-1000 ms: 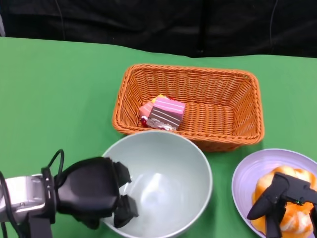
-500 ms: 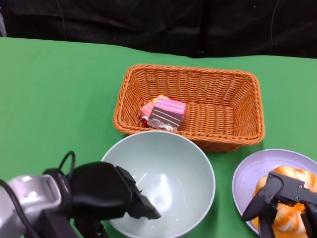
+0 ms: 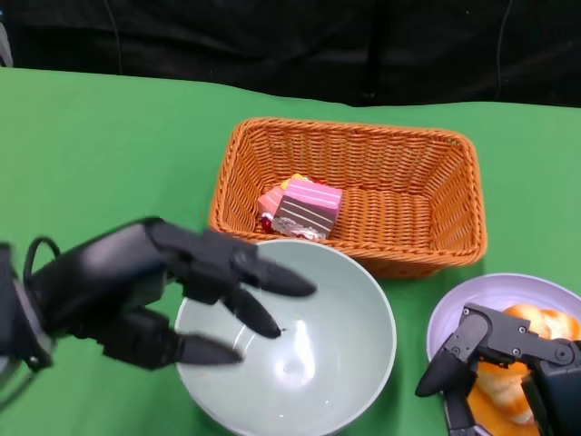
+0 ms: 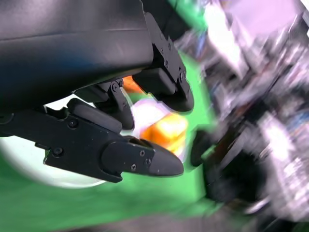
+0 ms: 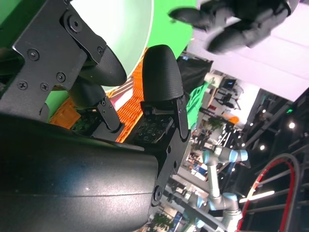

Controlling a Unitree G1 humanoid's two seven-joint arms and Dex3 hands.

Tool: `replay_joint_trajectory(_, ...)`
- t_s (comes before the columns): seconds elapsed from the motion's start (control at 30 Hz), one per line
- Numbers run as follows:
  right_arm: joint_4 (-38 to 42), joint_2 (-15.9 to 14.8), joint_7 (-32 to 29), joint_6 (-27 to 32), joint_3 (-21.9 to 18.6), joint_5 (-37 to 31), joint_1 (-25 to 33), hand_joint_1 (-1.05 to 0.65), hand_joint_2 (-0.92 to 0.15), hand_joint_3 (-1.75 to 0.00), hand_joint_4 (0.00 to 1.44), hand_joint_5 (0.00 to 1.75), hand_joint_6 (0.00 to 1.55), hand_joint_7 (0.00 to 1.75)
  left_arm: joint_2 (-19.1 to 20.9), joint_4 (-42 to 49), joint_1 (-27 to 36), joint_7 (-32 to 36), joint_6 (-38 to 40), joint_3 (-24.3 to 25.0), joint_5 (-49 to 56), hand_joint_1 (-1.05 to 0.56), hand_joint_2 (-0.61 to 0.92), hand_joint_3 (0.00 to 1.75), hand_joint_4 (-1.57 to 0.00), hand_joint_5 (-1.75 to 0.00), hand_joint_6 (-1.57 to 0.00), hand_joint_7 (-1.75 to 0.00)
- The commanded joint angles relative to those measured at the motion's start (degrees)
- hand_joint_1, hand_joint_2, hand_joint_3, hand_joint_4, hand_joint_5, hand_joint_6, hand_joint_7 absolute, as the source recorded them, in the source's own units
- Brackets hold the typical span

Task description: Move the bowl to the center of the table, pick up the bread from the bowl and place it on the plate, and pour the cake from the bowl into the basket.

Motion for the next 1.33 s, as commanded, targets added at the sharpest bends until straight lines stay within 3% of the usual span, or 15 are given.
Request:
replay_joint_trajectory(0.03, -0.13, -0.39, 0.24, -1.42, 0.23, 0.77, -0.08, -0.05, -0.24, -1.43, 0.74, 1.54, 0.77, 1.26, -3.15, -2.94, 3.21, 6.65, 4.16, 1.93, -2.13, -0.32, 0.89, 0.37, -0.55, -1.34, -0.57, -0.88)
replay_joint_trajectory(0.07, 0.12, 0.21, 0.15, -0.7, 0.52, 1.82, -0.08, -0.05, -0.24, -1.42, 0.74, 1.53, 0.77, 1.25, -5.71, -5.67, 5.91, 12.0, 6.29, 1.29, -0.19, -0.31, 0.88, 0.38, -0.54, -1.36, -0.55, -0.95)
replay_joint_trajectory(0.1, 0.39, 0.76, 0.08, -0.06, 0.78, 2.81, -0.1, -0.05, -0.24, -1.42, 0.73, 1.51, 0.75, 1.23, -7.84, -7.66, 8.12, 16.22, 7.64, 0.56, 1.66, -0.24, 0.79, 0.65, -0.58, -1.46, -0.56, -1.14)
replay_joint_trajectory(0.17, 0.59, 1.8, 0.0, 1.56, 1.38, 4.51, 0.02, -0.05, -0.25, -1.43, 0.72, 1.5, 0.74, 1.22, -11.69, -10.21, 11.76, 22.96, 9.59, -0.96, 4.22, -0.18, 0.66, 0.95, -0.58, -1.58, -0.54, -1.31)
replay_joint_trajectory(0.27, 0.5, 2.73, -0.24, 3.04, 2.37, 4.88, 0.19, -0.05, -0.27, -1.42, 0.72, 1.5, 0.73, 1.23, -15.73, -10.79, 15.34, 27.76, 9.74, -2.48, 6.15, -0.15, 0.63, 1.1, -0.59, -1.71, -0.55, -1.45)
replay_joint_trajectory(0.5, 0.73, 4.14, -0.9, 5.14, 3.1, 4.26, -0.56, -0.05, -0.31, -1.4, 0.72, 1.51, 0.7, 1.26, -20.84, -9.74, 20.85, 33.17, 7.83, -5.12, 10.46, -0.09, 0.62, 1.16, -0.69, -1.75, -0.65, -1.53)
replay_joint_trajectory(0.67, -0.11, 4.39, -0.83, 7.01, 3.15, 4.76, -0.16, -0.07, -0.36, -1.33, 0.73, 1.51, 0.7, 1.27, -23.62, -8.71, 23.89, 34.1, 9.14, -3.66, 7.72, -0.06, 0.62, 1.2, -0.77, -1.75, -0.64, -1.62)
replay_joint_trajectory(0.8, -0.03, 3.94, -0.61, 7.09, 2.86, 5.05, -0.05, -0.07, -0.38, -1.3, 0.73, 1.51, 0.71, 1.27, -23.31, -7.28, 25.54, 32.93, 5.48, -3.39, 8.87, -0.05, 0.6, 1.26, -0.81, -1.75, -0.63, -1.67)
replay_joint_trajectory(1.0, 0.74, 3.62, -0.3, 7.39, 2.48, 5.46, -0.51, -0.09, -0.4, -1.27, 0.77, 1.55, 0.75, 1.32, -21.48, -3.82, 26.89, 27.96, -2.16, -3.6, 8.95, -0.1, 0.43, 1.35, -0.88, -1.75, -0.76, -1.61)
replay_joint_trajectory(1.33, 1.27, 3.13, -0.58, 6.32, 2.42, 4.36, -0.5, -0.14, -0.39, -1.27, 0.79, 1.63, 0.76, 1.41, -21.45, -1.4, 26.9, 26.31, -7.15, -3.34, 8.9, -0.12, 0.42, 1.36, -0.88, -1.75, -0.8, -1.58)
